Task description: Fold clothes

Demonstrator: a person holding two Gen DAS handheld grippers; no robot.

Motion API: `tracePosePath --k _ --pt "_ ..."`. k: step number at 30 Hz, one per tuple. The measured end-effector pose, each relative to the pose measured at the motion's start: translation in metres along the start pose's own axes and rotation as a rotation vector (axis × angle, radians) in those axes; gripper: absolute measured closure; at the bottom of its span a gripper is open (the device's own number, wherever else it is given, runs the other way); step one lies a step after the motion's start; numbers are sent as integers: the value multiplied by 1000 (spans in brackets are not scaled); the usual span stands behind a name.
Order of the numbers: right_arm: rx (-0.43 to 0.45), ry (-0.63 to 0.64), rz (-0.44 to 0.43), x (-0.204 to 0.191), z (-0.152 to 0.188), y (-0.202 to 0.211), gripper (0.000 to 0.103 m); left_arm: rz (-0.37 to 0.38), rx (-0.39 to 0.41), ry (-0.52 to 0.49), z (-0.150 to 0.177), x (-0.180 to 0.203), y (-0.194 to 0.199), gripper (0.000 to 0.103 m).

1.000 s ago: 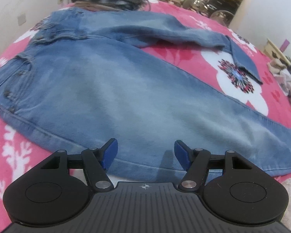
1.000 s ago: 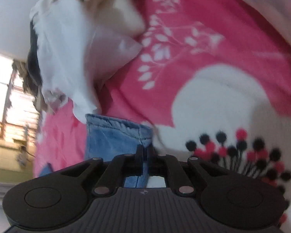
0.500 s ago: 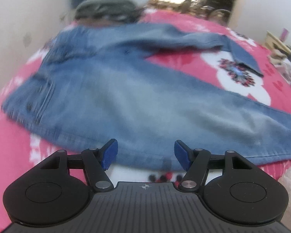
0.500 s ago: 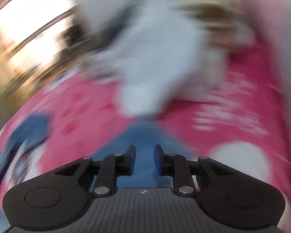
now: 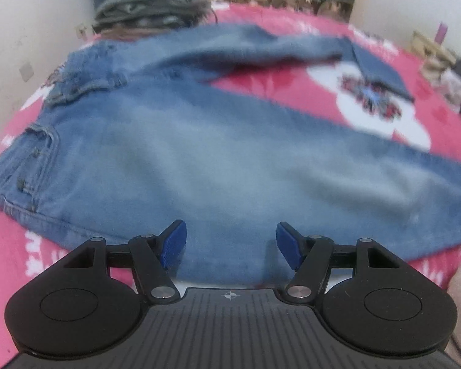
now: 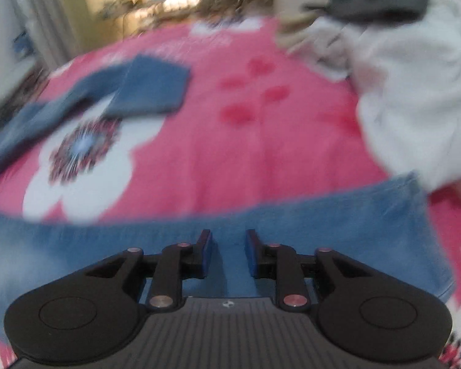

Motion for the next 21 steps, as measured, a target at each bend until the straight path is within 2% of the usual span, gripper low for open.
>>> tracePosePath --k 2,4,7,10,12,15,18,19,21 --pt "38 -6 30 3 -17 2 75 13 32 10 -15 1 1 38" --pt "84 23 48 -2 -34 4 60 21 71 8 -32 4 -3 38" --pt "154 243 32 -56 -61 -18 47 23 95 7 -48 8 -11 38" --pt "170 450 38 -104 -76 -58 44 21 103 8 -60 10 -21 38" --pt "169 584 76 -128 -80 -87 43 24 105 5 -63 10 -25 38" --pt "155 686 145 -146 -87 -129 44 19 113 -5 -66 8 -33 38" --pt "106 655 153 -135 -96 -161 60 8 121 -18 -72 6 -41 38" --pt "106 619 137 -129 -103 -162 89 3 124 -21 -74 5 -44 38" --pt "144 535 130 -118 -123 -150 91 -1 131 -19 -81 2 -50 38"
Point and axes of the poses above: each gripper's, at about its wrist camera, not at the fingertips, and y roughly against the way its jaws point, x to its right, z to its underside, the point moved 5 cm from there along -y, roughly the way its jaws point, and after that the axes turned 1 degree about z, right-handed, at the moved point
